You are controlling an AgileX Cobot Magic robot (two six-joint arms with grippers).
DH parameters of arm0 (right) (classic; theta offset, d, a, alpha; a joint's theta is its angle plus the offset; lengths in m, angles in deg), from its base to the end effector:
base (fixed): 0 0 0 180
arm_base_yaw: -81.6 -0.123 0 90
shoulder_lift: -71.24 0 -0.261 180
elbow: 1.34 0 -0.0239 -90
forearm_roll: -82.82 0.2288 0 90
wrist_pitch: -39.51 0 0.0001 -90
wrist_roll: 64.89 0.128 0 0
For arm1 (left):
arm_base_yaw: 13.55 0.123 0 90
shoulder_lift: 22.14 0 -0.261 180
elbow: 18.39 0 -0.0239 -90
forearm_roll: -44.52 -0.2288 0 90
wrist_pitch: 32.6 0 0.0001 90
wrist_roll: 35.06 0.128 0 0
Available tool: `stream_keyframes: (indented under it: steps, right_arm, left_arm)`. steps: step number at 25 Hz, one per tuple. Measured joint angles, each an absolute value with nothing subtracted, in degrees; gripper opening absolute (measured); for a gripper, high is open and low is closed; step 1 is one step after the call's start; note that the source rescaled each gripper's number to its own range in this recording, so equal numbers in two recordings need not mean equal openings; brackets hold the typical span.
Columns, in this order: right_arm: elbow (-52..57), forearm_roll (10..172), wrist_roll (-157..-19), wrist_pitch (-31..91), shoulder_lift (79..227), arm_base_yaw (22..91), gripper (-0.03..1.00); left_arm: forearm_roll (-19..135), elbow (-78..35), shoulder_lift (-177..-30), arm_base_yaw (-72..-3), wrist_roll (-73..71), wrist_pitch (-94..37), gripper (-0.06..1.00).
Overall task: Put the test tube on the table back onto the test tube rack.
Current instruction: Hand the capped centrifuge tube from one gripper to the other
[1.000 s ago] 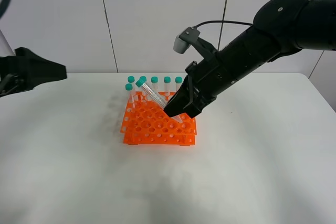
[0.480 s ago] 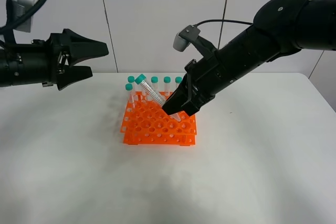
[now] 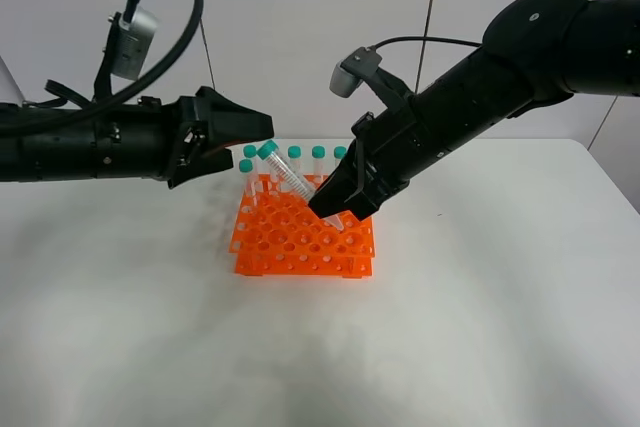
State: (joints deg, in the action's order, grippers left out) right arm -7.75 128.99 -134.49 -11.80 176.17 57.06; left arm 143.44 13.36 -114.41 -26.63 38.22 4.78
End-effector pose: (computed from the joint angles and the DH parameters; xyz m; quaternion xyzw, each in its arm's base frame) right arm 0.2778 0.2061 0.2206 -0.5323 0.7630 0.2604 0.2583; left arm 0.2791 -0.1437 0.2287 0.0587 0.8245 -0.4257 0.3682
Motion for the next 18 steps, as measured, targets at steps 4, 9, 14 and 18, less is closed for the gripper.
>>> stream_keyframes:
  steps: [4,9,14,18]
  right_arm:
    - [-7.75,128.99,-134.49,-11.8,176.19,57.06,0.0]
    - [-7.75,128.99,-134.49,-11.8,176.19,57.06,0.0]
    - [-7.75,128.99,-134.49,-11.73,176.19,57.06,0.0]
    - [-7.75,128.99,-134.49,-11.47,176.19,57.06,0.0]
  left_arm:
    - [143.44,10.2,-117.19,-28.63,37.78,4.8,1.0]
    - [143.51,9.49,-119.46,-28.71,37.22,5.99,0.99]
    - [143.51,9.49,-119.52,-28.71,37.13,6.57,0.8]
    - [143.51,9.49,-119.52,-28.71,36.6,7.75,0.59]
